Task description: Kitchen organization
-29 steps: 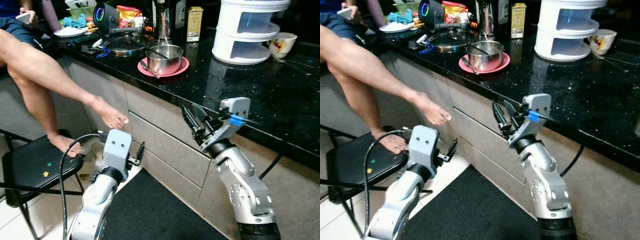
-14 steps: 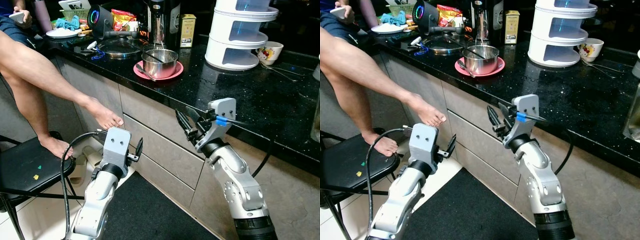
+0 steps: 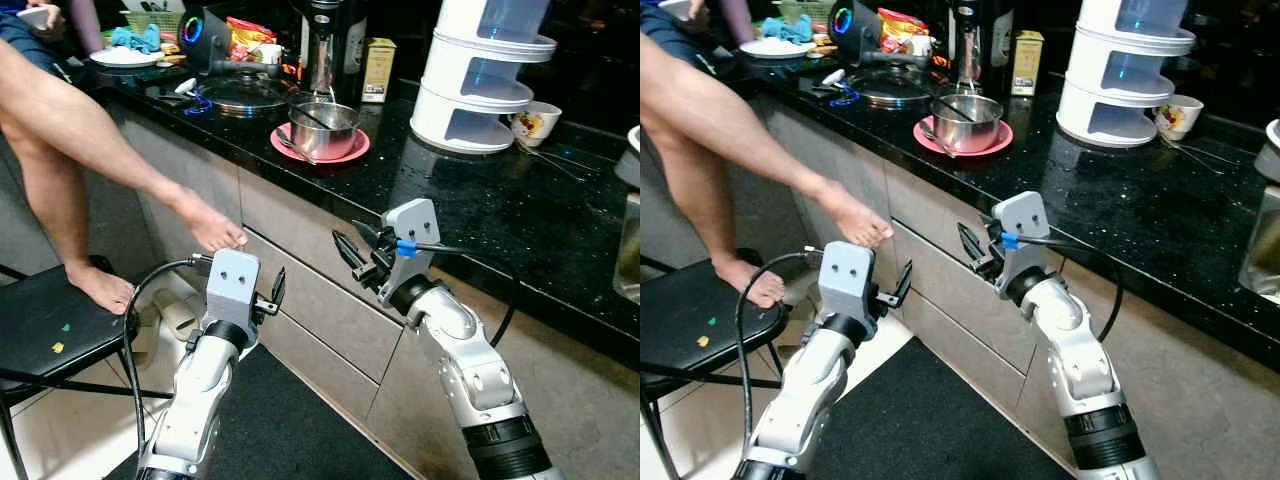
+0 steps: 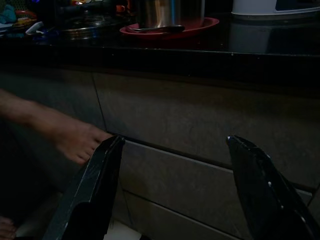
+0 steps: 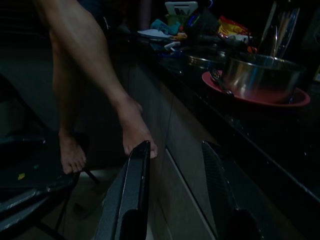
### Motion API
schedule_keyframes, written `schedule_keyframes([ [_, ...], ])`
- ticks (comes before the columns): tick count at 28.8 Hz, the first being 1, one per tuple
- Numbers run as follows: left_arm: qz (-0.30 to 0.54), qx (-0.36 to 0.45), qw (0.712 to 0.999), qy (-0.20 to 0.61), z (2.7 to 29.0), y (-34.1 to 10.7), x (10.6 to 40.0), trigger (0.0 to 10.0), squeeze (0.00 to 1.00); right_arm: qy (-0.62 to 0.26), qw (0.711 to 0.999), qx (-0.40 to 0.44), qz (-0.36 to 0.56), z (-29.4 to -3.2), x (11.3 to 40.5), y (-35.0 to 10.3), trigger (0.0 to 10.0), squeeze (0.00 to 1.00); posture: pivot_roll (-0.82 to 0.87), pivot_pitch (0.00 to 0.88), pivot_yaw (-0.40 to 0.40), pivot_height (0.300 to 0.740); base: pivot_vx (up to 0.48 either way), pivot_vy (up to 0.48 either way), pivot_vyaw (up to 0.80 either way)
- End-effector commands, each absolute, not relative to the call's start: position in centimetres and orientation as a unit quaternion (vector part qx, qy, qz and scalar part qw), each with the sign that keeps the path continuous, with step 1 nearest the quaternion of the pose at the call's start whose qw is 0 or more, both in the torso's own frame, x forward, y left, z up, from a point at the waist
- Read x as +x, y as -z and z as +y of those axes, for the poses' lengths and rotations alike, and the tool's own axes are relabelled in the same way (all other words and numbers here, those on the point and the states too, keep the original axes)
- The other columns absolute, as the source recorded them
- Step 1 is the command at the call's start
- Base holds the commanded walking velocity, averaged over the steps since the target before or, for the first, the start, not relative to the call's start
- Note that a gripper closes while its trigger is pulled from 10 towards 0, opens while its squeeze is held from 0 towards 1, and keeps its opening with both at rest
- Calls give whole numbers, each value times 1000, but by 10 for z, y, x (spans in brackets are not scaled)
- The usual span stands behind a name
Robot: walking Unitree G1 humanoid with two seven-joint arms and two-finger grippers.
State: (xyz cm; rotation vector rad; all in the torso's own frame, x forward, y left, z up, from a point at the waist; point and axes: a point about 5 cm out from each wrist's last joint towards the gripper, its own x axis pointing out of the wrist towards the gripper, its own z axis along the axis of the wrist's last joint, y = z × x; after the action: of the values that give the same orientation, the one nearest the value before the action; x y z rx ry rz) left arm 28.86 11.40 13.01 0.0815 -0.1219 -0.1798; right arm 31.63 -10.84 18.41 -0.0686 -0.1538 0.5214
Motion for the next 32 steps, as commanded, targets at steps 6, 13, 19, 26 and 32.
schedule_keyframes([
  [6, -69, 51, 992, 92, 114, -131, 290, 10000, 0, -261, 961, -41, -86, -107, 321, -186, 10000, 0, -80, 0, -89, 740, 0, 0, 0],
  [13, -79, 57, 991, 90, 115, -134, 290, 10000, 0, -248, 963, -27, -100, -108, 325, -192, 10000, 0, -54, 0, -69, 740, 73, 0, 0],
  [19, -86, 61, 990, 94, 115, -137, 289, 10000, 0, -243, 962, -14, -122, -107, 325, -199, 10000, 0, -59, 0, -58, 740, 290, 0, 0],
  [26, -91, 65, 989, 100, 113, -140, 288, 10000, 0, -256, 958, -3, -133, -106, 323, -201, 10000, 0, -54, 0, -52, 740, 321, 0, 0],
  [32, -93, 68, 988, 103, 113, -142, 288, 10000, 0, -272, 951, 3, -146, -100, 322, -203, 10000, 0, -48, 0, -48, 740, 350, 0, 0],
])
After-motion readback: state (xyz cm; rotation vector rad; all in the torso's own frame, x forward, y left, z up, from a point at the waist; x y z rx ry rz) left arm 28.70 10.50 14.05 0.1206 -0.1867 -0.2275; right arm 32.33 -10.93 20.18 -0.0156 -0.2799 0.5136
